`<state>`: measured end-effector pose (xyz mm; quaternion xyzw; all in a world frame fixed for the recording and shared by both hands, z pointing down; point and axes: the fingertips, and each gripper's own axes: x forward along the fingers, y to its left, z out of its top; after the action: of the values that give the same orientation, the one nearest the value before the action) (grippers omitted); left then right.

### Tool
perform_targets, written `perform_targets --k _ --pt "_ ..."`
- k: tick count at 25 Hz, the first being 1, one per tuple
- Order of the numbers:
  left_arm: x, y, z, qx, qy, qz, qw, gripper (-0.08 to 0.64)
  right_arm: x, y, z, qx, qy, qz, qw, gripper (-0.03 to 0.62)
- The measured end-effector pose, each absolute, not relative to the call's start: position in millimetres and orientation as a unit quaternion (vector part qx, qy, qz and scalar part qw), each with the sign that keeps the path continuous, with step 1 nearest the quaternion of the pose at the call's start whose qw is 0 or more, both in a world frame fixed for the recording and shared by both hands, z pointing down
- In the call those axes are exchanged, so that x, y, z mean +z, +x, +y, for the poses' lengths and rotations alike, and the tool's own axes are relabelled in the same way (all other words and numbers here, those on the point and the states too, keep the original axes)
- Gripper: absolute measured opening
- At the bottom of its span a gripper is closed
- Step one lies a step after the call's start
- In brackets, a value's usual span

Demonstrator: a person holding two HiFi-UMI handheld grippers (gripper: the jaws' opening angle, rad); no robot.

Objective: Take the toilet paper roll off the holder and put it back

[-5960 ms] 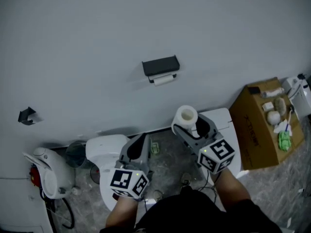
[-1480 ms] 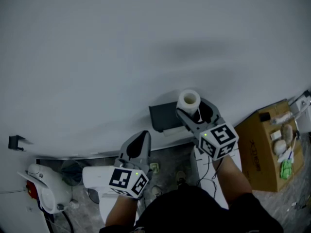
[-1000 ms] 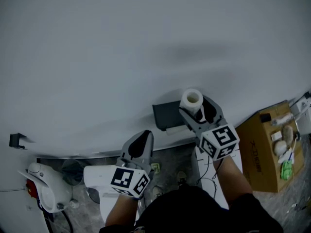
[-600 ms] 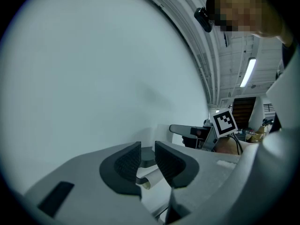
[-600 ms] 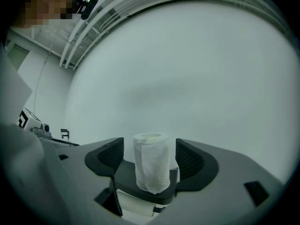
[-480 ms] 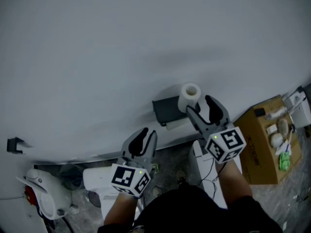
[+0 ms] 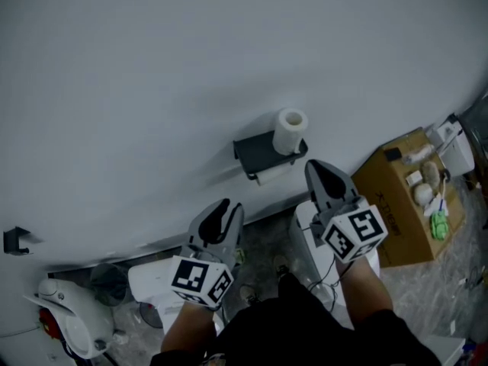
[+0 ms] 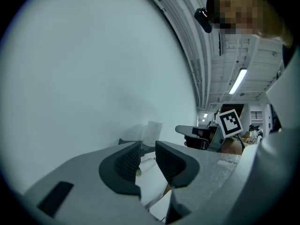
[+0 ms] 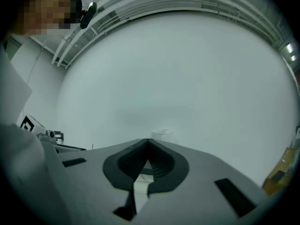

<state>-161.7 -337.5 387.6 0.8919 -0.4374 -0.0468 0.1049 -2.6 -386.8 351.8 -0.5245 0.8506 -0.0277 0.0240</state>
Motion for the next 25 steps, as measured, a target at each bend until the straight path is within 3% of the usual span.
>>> perform_targets --k 8,12,15,25 --pt "389 -160 -312 -0.058 0.897 -0.423 0.115 0.08 358 -17 -342 -0.026 -0.514 0.858 0.001 -0.003" --pt "388 -155 -297 -0.055 0.892 -0.435 0.113 0.005 359 -18 -327 -0.028 -0.497 0.867 0.001 -0.002" --pt "389 -145 -288 -0.05 0.887 -0.446 0.113 0.005 362 -14 -319 -0.032 -0.48 0.877 0.003 -0.002" --pt "380 -44 -231 -0.029 0.871 -0.48 0.103 0.005 370 69 -267 -0.062 -0.431 0.9 0.024 -0.002"
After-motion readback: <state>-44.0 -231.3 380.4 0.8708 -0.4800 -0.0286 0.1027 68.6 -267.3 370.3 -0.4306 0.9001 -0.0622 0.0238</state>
